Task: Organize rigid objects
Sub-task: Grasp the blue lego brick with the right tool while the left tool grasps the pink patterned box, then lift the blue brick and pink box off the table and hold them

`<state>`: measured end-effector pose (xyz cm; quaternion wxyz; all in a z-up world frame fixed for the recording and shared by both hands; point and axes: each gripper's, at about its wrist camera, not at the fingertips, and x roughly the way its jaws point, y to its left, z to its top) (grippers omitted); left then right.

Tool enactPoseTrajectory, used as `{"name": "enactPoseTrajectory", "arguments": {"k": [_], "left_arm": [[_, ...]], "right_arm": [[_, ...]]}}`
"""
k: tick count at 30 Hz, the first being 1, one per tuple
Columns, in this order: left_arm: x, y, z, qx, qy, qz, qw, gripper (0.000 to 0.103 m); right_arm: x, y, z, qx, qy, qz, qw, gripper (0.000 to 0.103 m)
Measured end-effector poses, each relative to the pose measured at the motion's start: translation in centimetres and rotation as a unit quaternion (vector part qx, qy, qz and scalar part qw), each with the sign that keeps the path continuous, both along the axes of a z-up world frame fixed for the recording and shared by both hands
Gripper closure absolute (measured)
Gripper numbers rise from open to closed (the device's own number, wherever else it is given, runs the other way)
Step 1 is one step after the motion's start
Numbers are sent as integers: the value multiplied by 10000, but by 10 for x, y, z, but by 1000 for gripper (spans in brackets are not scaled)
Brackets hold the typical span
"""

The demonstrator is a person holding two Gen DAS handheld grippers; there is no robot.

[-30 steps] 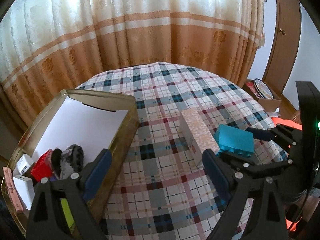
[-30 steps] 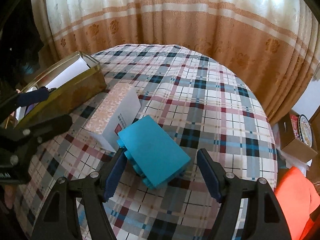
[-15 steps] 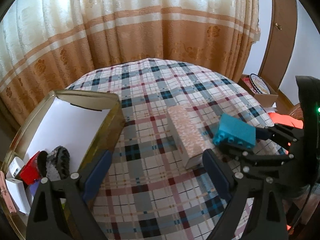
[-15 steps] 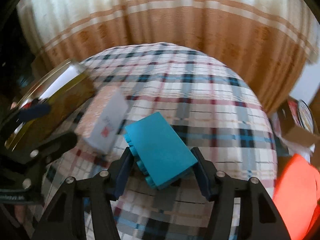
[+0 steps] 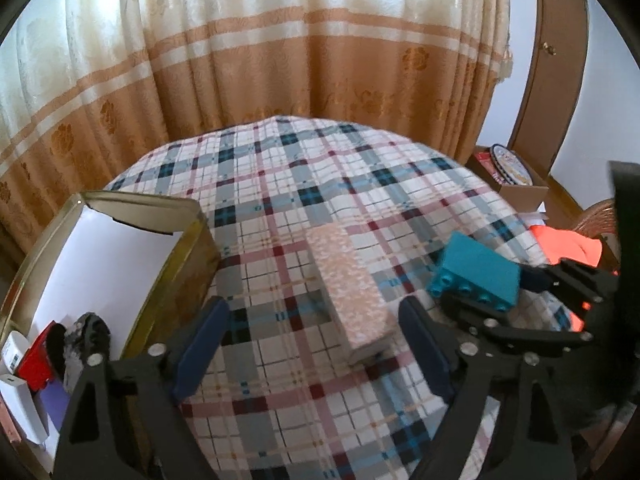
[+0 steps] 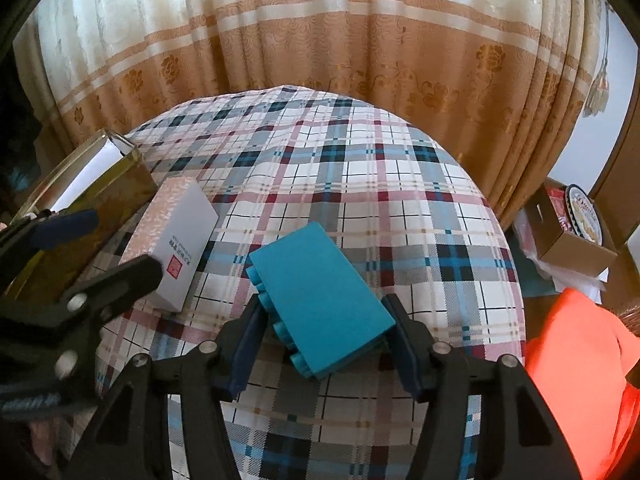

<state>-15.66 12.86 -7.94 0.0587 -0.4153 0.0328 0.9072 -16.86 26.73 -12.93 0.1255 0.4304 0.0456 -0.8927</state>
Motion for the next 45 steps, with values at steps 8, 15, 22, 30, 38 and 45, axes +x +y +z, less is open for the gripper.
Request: {"name": "enactPoseTrajectory", "arguments": {"k": [8,15,22,30,38,45], "left_arm": [[-5,6,-22,48,-324,-220,9992,78],[4,-1,-19,3,-237,-351,9991,79],[18,-24,-18,158,-289,-203,9993,79],[29,-31,-19,189,-319,-224,9991,79],[35,-38,-15,69,-167,-115,9998,79],[43,-41,-11,55,5,-129,9999,79]], "right_arm": [[1,0,0,-60,2,8,10000,42],[4,-3,1,-86,-1,120,9999,42],[10,-14,0,-125,-69,122,9998,42],[19,-40,1,53,-137,159,9998,42],[21,-52,1,-13,-169,180,9997,42],[22,-69,-1,121,-64,243,9996,42]]}}
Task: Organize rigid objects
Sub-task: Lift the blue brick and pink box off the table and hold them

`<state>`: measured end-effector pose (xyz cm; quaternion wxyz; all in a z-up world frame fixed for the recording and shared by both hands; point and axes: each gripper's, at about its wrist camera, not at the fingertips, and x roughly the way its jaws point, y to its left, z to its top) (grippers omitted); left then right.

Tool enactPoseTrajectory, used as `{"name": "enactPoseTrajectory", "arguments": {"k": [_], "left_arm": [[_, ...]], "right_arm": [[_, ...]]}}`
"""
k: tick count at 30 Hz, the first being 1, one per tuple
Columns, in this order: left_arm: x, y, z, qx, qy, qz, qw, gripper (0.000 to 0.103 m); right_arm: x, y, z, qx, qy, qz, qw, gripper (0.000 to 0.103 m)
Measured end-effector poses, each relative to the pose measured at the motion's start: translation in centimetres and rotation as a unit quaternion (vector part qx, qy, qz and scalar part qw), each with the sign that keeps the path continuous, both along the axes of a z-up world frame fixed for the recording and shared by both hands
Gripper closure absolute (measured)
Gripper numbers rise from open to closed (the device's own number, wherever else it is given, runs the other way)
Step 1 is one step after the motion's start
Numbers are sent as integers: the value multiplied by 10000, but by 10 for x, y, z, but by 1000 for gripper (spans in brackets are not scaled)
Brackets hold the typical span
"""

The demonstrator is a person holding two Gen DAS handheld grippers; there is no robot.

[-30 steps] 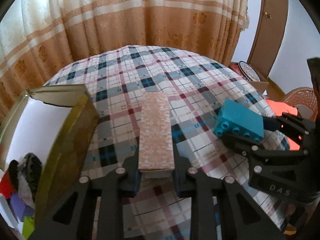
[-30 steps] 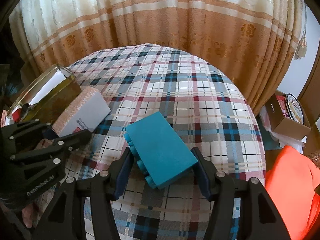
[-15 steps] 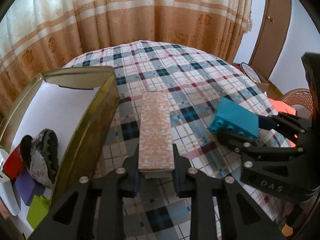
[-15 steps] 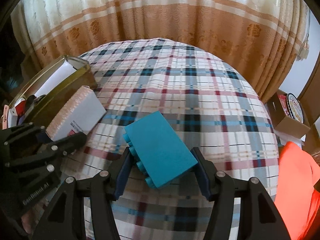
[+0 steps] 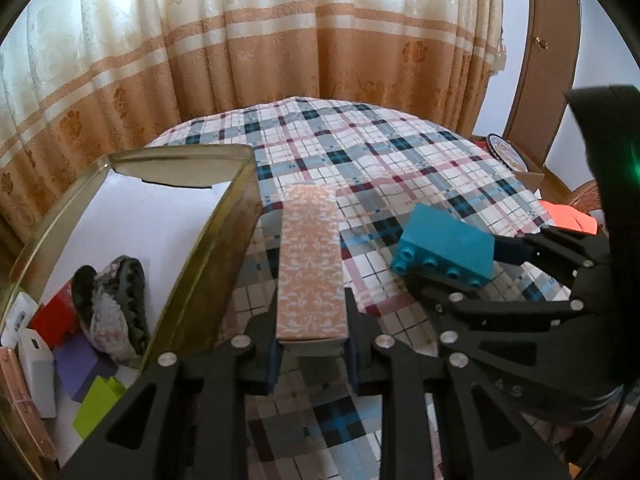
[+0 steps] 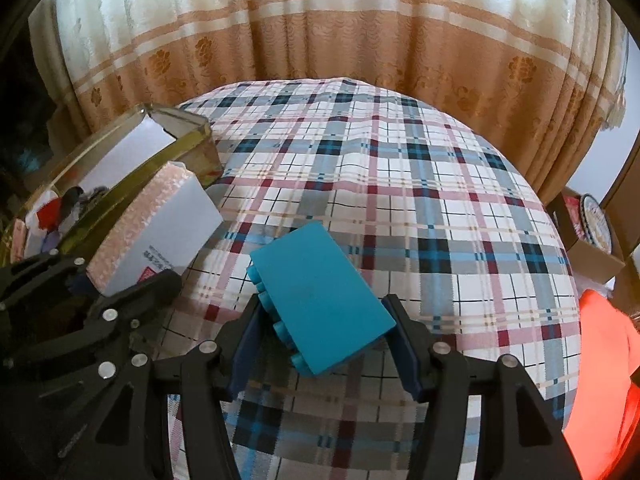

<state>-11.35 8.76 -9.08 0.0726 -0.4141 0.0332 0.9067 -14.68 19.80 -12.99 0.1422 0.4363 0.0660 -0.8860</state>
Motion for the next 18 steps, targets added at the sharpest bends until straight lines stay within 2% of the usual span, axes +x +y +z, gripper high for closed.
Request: {"name": "enactPoseTrajectory", "arguments": {"k": [9,18], "left_arm": [[9,6,6,-159,340,-68,9993,79],[12,3,10,-162,481,39,9987,79]], "right_arm": [[1,3,0,-15,25,-140,9999,42],[3,3,2,-22,110,-186,9998,42]]}}
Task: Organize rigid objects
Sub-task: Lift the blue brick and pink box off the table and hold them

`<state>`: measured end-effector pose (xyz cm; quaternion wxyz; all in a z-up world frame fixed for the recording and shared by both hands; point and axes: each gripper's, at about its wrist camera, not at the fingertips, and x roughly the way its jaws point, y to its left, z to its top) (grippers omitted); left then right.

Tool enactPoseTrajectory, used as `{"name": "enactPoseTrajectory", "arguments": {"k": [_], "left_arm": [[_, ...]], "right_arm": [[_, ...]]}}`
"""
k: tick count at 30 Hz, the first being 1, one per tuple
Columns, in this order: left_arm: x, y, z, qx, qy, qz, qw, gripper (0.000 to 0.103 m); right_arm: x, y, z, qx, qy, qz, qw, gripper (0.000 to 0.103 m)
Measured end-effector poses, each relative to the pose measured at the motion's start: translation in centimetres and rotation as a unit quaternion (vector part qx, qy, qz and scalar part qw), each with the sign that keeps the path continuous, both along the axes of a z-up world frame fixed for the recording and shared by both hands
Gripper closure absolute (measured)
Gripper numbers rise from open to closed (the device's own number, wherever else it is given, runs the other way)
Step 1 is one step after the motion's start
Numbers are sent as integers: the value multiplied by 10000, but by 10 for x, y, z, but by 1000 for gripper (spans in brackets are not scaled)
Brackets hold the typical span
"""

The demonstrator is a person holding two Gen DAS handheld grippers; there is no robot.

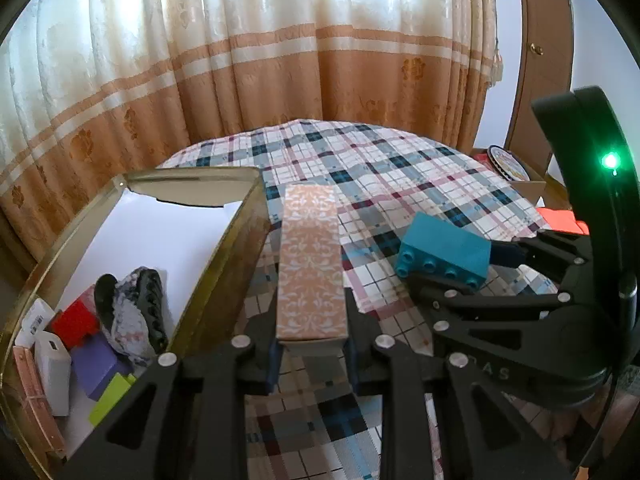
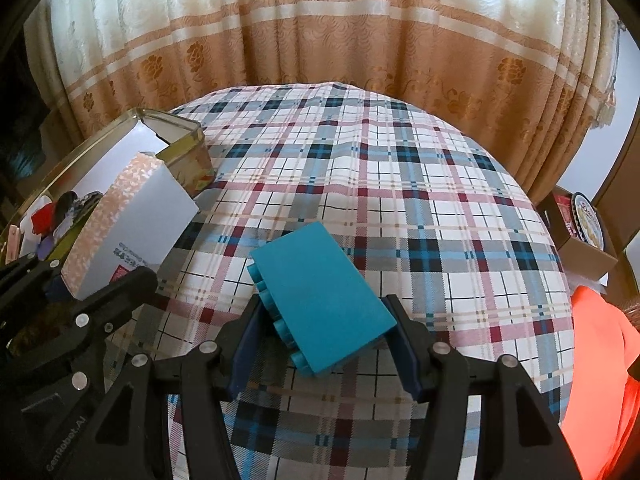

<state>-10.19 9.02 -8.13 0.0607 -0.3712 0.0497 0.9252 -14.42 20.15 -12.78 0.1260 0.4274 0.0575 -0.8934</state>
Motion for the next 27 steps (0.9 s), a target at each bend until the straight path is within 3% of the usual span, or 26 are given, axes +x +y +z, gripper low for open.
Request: {"name": "enactPoseTrajectory", "arguments": {"k": [27], "left_arm": [[9,-8,8,84,352,189,9992,79]], "right_arm": [[16,3,19,-179,640,-48,9978,42]]}}
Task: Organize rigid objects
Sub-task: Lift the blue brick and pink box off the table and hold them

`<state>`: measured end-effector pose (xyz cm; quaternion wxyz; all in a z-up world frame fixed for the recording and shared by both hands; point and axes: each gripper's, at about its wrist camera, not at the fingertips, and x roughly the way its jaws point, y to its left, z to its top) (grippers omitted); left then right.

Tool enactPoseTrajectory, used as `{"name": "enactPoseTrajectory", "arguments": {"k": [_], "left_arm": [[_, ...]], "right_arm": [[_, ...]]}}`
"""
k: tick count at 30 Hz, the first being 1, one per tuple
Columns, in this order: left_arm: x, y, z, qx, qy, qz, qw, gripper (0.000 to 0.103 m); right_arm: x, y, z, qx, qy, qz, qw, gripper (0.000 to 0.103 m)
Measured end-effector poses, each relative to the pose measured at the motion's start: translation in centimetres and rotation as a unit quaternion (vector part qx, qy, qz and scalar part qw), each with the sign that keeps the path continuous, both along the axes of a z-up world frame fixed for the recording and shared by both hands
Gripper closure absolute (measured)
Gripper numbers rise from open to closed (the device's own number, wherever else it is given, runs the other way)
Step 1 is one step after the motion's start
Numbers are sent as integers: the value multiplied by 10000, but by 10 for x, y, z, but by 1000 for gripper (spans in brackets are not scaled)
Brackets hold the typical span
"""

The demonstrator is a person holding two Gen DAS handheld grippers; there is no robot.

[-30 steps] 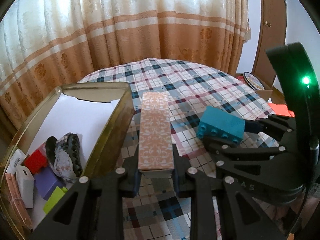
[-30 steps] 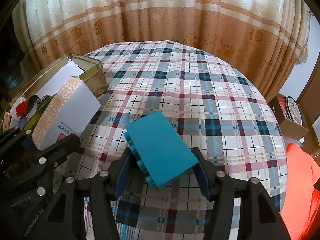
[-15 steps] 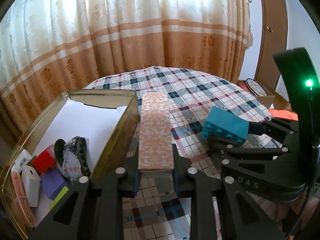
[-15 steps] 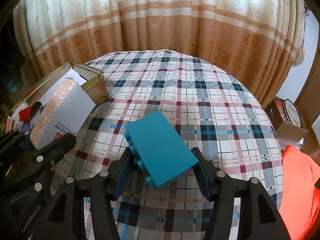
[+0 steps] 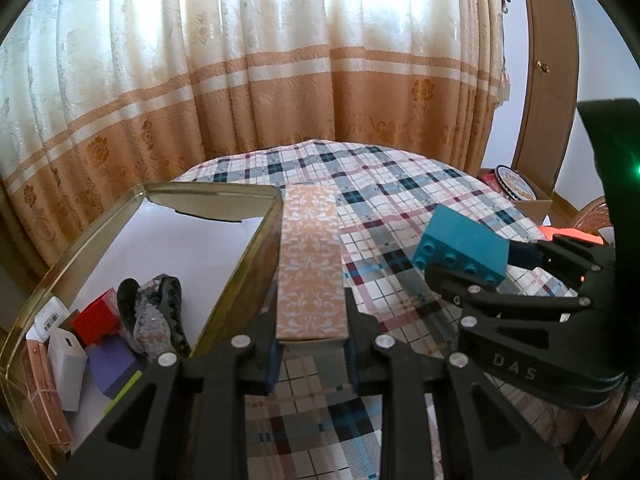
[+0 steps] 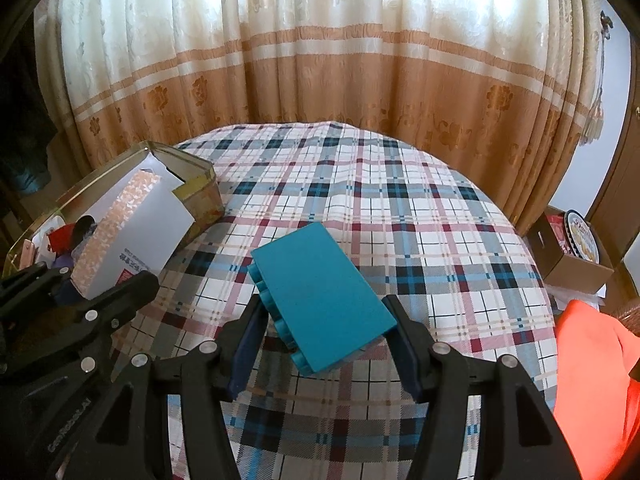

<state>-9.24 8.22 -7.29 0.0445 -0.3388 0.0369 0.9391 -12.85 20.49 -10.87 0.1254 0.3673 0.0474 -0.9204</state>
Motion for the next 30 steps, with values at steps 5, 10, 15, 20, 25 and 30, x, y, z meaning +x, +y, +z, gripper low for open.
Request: {"name": "enactPoseTrajectory", "arguments": {"k": [5,10,15,20,25,30], "left_arm": [[1,0,1,-16,48,17,10000,79],[5,4,3,-122,173,-19,9998,79],[6,5,4,-134,183,-26,9997,79],[5,5,4,-127,198,-11,9997,79],[5,3,5,-86,239,37,9997,79],[7,2,6,-73,276,56,9996,79]], "right_arm": [[3,0,3,-44,119,13,9999,42],[6,0,6,-80,216,22,9997,42],[6,1,7,-101,263,22,9996,42],[8,2,8,-124,350,21,9993,42],[10,2,10,-138,411,18,9991,42],[13,3,11,-164,503,19,9986,42]]}}
